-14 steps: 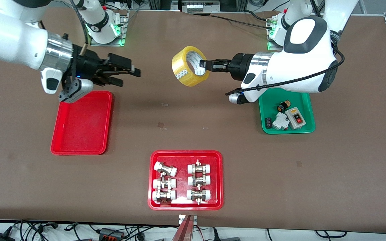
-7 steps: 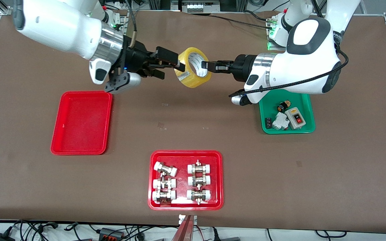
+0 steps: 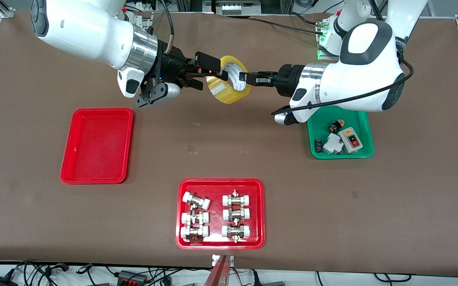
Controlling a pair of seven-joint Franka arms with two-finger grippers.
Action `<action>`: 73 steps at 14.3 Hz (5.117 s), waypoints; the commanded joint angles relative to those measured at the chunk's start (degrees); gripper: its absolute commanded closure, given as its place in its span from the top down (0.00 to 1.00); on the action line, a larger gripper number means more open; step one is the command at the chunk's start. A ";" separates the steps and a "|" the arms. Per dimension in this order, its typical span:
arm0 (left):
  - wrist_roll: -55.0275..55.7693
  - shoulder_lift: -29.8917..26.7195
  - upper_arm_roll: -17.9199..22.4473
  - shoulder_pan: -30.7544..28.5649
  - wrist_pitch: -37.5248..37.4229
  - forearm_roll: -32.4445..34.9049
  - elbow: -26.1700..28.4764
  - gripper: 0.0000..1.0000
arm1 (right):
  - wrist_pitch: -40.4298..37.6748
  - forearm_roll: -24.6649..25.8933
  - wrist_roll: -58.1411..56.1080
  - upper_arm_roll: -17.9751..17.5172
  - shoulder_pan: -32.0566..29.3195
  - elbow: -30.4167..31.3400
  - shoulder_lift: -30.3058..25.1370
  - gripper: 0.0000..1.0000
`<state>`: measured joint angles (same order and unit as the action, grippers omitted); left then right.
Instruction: Left arm passes tape to right arm into tray
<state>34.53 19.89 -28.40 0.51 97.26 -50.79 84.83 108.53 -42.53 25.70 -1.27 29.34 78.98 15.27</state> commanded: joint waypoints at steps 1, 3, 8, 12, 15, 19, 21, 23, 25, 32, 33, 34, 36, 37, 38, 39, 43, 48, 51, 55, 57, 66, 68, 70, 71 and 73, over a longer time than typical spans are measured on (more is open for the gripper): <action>0.18 0.33 -0.25 -0.34 -1.28 -0.71 -1.69 0.00 | -2.09 -0.80 -0.56 0.30 0.19 -1.20 0.46 1.00; 0.27 0.33 -0.25 -0.34 -1.37 -0.71 -1.69 0.00 | -3.31 -0.80 -0.65 0.30 0.20 -1.20 0.37 1.00; 0.18 0.33 -0.25 -0.34 -1.37 -0.71 -1.69 0.00 | -2.97 -0.98 -1.18 0.30 0.81 -1.37 0.46 1.00; 0.18 0.24 -0.25 -0.42 -1.37 -0.71 -1.69 0.00 | -3.32 -1.06 -1.44 0.30 1.25 -1.37 0.46 0.93; 0.18 0.24 -0.25 -0.60 -1.37 -0.71 -1.69 0.00 | -3.32 -0.98 -0.56 0.30 1.86 -1.55 0.37 0.77; 0.10 0.24 -0.25 -0.69 -1.46 -0.71 -1.69 0.00 | -3.41 -1.06 -0.74 0.30 1.60 -1.46 0.37 0.29; 0.10 0.24 -0.17 -0.69 -1.46 -0.71 -1.69 0.00 | -3.32 -1.06 -0.83 0.30 1.60 -1.46 0.37 0.27; 0.10 0.24 -0.25 -0.78 -1.46 -0.71 -1.69 0.00 | -3.32 -1.06 -0.92 0.30 1.60 -1.55 0.37 0.27; 0.27 0.15 -0.25 -0.78 -1.55 -0.71 -1.69 0.03 | -3.41 -1.06 -1.00 0.30 1.60 -1.46 0.37 0.27; 0.89 -1.42 0.62 -5.16 -9.96 2.25 -1.60 1.00 | -3.41 -0.89 -1.44 0.48 1.08 -1.46 0.46 0.26; 0.80 -1.61 0.62 -7.08 -11.38 6.19 -1.60 1.00 | -3.41 -0.71 -1.44 0.65 0.90 -1.29 0.46 0.26; 0.19 -1.78 0.10 -9.89 -13.31 10.58 -1.69 1.00 | -3.41 -0.54 -1.44 0.92 0.72 -1.11 0.46 0.26; -1.47 -1.78 -0.08 -13.67 -15.51 16.57 -1.78 1.00 | -3.41 -0.19 -1.44 0.92 -2.25 -0.67 1.77 0.27; -5.75 -2.39 0.01 -15.52 -16.57 19.30 -1.78 1.00 | -3.50 -0.18 -1.53 0.92 -4.79 -0.50 2.56 0.26; -10.84 -2.57 0.10 -16.67 -17.19 22.37 -1.78 1.00 | -4.02 -0.18 -1.53 0.92 -7.51 -0.41 3.44 0.27; -15.50 -2.57 0.10 -17.73 -17.54 25.62 -1.69 1.00 | -4.89 -0.10 -1.53 0.92 -10.15 -0.32 4.41 0.27; -28.95 -3.62 -0.34 -18.79 -17.81 43.27 -2.13 1.00 | -11.03 -0.36 -3.28 0.92 -21.74 -0.32 9.24 0.27; -38.30 -12.93 11.55 -9.96 -18.68 47.19 -1.52 1.00 | -20.01 -0.80 -18.55 0.83 -35.82 0.03 17.41 0.27; -39.37 -20.21 19.42 -4.12 -18.25 47.19 3.47 1.00 | -22.91 0.34 -30.84 0.92 -42.41 0.12 22.94 0.27; -41.12 -23.85 25.67 1.60 -14.91 47.36 8.51 1.00 | -23.62 2.01 -45.18 0.92 -48.49 1.00 27.88 0.27; -39.73 -23.40 25.76 1.69 -10.53 51.48 8.16 1.00 | -23.45 2.45 -49.07 0.92 -49.29 1.44 29.98 0.27; -29.25 -24.90 26.64 0.81 -10.70 51.94 8.15 1.00 | -21.44 4.30 -53.11 0.92 -49.29 4.42 32.28 1.00; -29.78 -24.64 26.64 0.28 -8.23 51.24 8.42 1.00 | -18.80 4.30 -55.14 0.92 -48.85 6.96 31.93 1.00; -29.79 -23.50 27.16 0.02 -7.44 49.92 8.24 1.00 | -17.74 4.39 -55.14 0.92 -48.41 8.29 31.84 1.00; -29.79 -22.54 27.25 -0.16 -7.44 48.96 7.89 1.00 | -17.04 5.08 -55.23 0.92 -48.32 8.73 31.75 1.00; -29.70 -22.18 27.26 -0.34 -7.52 48.60 7.10 1.00 | -15.55 9.64 -55.23 0.92 -46.83 8.65 30.27 1.00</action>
<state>4.33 -2.76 -1.32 0.45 89.17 -1.00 92.48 91.13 -36.28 -28.74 -0.14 -18.86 86.02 48.32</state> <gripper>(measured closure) 0.000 0.000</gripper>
